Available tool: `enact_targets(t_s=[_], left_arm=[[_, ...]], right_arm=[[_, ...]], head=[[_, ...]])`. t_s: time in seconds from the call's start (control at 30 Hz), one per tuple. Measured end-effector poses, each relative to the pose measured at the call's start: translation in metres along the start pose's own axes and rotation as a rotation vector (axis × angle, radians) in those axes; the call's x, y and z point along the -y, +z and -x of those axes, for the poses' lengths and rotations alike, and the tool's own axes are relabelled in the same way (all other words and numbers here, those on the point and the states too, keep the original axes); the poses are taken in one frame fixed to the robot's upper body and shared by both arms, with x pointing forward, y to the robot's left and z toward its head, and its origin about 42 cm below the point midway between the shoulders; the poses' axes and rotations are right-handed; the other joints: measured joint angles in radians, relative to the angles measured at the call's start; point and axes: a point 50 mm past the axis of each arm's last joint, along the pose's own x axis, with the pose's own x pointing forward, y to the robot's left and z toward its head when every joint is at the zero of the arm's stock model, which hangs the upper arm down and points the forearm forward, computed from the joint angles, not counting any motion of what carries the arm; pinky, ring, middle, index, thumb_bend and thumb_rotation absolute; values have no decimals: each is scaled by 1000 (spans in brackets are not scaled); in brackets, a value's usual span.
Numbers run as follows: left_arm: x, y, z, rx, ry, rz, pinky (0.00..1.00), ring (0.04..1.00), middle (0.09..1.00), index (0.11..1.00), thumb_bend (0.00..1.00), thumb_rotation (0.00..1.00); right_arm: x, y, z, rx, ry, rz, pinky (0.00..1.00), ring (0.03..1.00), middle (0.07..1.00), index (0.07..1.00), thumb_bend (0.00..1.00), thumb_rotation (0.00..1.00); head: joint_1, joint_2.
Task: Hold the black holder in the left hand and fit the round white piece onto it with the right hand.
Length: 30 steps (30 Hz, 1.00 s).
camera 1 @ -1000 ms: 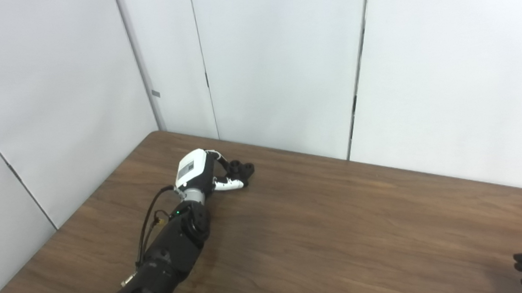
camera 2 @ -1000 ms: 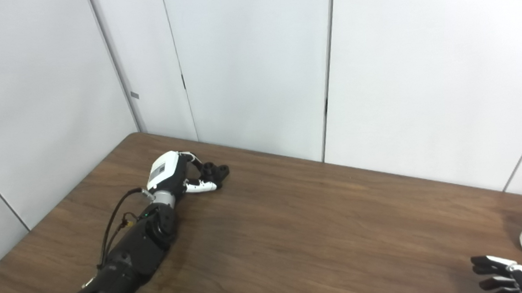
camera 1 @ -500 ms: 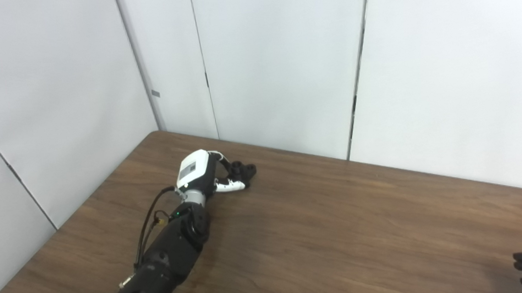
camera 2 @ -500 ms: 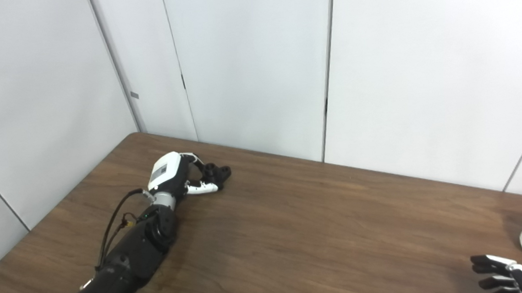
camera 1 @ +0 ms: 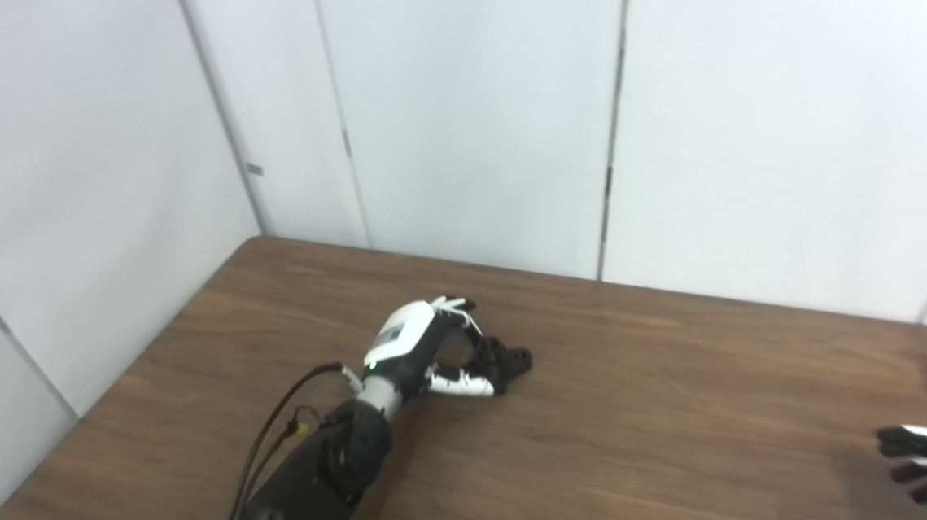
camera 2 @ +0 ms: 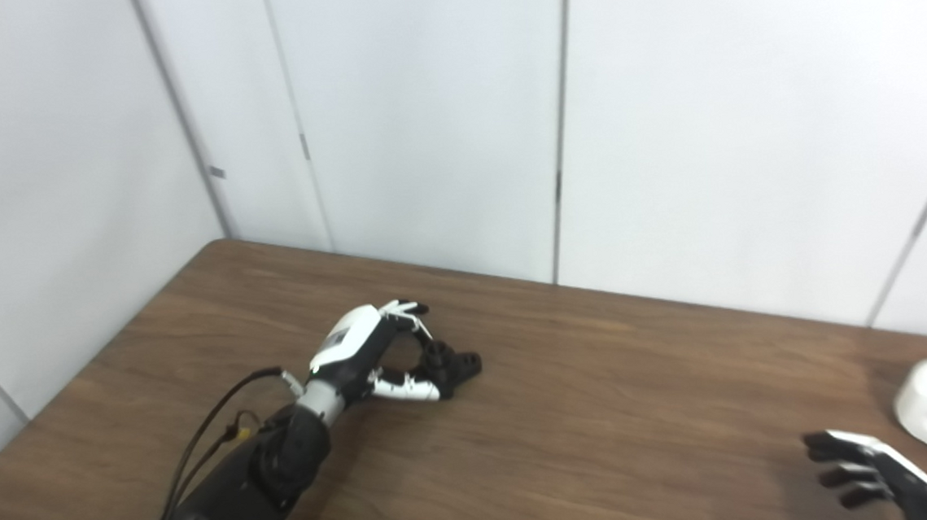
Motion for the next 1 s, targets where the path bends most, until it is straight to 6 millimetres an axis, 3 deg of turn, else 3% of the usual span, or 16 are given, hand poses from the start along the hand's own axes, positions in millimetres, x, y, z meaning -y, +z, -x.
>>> enact_targets(t_s=[0.07,0.37,0.67,1.0], left_arm=[[6,9,3,41,-31,6,833,969,909,485,523,72],[38,57,9,254,-179,-35,839,967,917,487,522,75],[81,97,11,442,-262,-56,780,937,898,487,524,69],[102,109,0,497,-272,-102,829,958,901,487,524,68]], right_arm=[[-1,0,0,-2,-2,-10,484,587,654,665,672,0],[-12,-13,-1,-31,7,-19,494,599,667,684,648,0],[-24,-10,-2,5,-14,-39,490,594,670,695,610,0],[-33,-3,-7,22,-22,-38,493,596,671,696,609,0]], head=[[0,0],[-124,29],[-249,52],[-348,55]])
